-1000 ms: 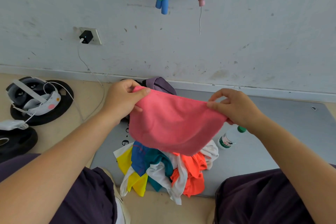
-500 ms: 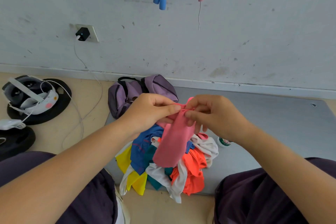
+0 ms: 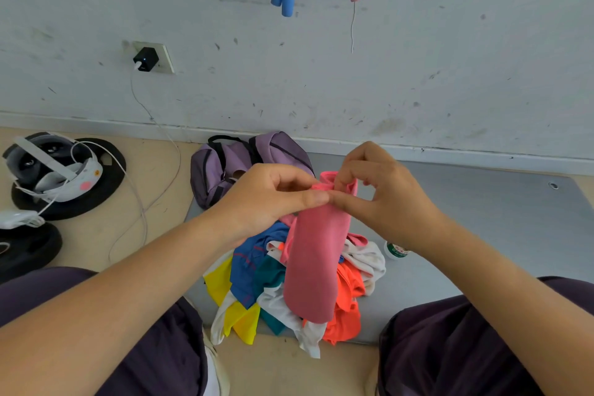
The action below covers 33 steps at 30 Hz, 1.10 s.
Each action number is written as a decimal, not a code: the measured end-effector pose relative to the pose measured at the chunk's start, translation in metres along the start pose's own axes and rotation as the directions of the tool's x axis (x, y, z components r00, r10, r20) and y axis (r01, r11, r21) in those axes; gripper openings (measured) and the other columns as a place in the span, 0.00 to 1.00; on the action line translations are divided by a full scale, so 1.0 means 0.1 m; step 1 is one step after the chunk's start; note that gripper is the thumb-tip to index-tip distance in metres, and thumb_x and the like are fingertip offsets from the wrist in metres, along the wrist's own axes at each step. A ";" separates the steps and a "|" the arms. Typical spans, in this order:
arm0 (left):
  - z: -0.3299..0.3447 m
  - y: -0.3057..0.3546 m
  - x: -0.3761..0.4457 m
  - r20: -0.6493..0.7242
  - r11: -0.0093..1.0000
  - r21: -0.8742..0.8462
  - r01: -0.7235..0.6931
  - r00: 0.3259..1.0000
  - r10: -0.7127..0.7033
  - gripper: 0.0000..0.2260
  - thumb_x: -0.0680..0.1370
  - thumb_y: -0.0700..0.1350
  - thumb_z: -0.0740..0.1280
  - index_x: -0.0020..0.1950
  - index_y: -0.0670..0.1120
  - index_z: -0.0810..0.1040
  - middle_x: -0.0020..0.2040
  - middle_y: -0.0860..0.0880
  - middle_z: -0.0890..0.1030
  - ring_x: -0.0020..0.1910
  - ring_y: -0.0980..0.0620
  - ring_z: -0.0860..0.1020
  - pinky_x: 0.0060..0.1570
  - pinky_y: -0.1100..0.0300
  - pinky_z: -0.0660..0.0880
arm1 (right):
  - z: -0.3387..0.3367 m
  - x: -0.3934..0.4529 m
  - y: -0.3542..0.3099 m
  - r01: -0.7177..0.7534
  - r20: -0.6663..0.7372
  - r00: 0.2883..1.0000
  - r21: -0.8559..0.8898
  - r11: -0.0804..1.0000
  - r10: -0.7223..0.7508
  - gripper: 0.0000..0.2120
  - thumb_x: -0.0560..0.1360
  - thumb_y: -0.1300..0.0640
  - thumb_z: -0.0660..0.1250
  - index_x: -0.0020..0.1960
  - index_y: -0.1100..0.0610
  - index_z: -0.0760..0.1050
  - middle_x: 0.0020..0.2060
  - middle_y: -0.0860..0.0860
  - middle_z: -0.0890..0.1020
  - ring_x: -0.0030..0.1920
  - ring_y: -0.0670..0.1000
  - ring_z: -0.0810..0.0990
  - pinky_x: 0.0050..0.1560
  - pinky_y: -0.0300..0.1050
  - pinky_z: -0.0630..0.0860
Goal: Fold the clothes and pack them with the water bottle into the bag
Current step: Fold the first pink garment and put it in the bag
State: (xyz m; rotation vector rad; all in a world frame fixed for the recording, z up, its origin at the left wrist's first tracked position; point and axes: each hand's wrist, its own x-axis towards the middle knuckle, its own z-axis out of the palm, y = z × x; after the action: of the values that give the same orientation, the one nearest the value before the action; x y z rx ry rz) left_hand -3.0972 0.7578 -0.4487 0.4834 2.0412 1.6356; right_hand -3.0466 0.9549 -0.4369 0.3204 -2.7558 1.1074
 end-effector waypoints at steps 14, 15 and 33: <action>-0.34 -0.04 0.06 0.054 0.942 0.304 -0.140 0.990 0.130 0.10 0.73 0.38 0.74 0.44 0.54 0.83 0.41 0.59 0.85 0.43 0.63 0.81 0.49 0.70 0.75 | -0.31 0.06 0.34 -0.060 0.173 0.981 -0.143 0.988 0.084 0.05 0.72 0.52 0.74 0.44 0.53 0.81 0.44 0.47 0.82 0.48 0.41 0.77 0.49 0.38 0.73; -0.32 -0.04 0.06 0.052 0.938 0.313 -0.150 0.989 0.141 0.10 0.74 0.39 0.74 0.44 0.55 0.83 0.42 0.59 0.85 0.43 0.63 0.82 0.49 0.70 0.75 | -0.27 0.06 0.31 -0.034 0.203 0.977 -0.119 0.992 0.058 0.05 0.71 0.51 0.75 0.45 0.51 0.82 0.46 0.48 0.82 0.49 0.43 0.77 0.50 0.40 0.74; -0.44 -0.13 0.13 -0.063 0.743 0.649 -0.165 0.961 0.269 0.03 0.73 0.46 0.75 0.46 0.50 0.84 0.40 0.60 0.81 0.42 0.62 0.78 0.41 0.69 0.72 | -0.24 0.10 0.35 -0.202 0.188 0.959 -0.078 0.976 0.214 0.06 0.71 0.49 0.74 0.42 0.51 0.81 0.40 0.41 0.81 0.42 0.45 0.80 0.47 0.36 0.74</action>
State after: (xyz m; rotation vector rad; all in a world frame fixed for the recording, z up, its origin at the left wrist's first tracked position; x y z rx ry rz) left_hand -3.1324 0.7263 -0.4554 0.8799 2.7458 1.0573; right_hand -3.0634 0.9946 -0.4405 0.1404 -3.0486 1.0919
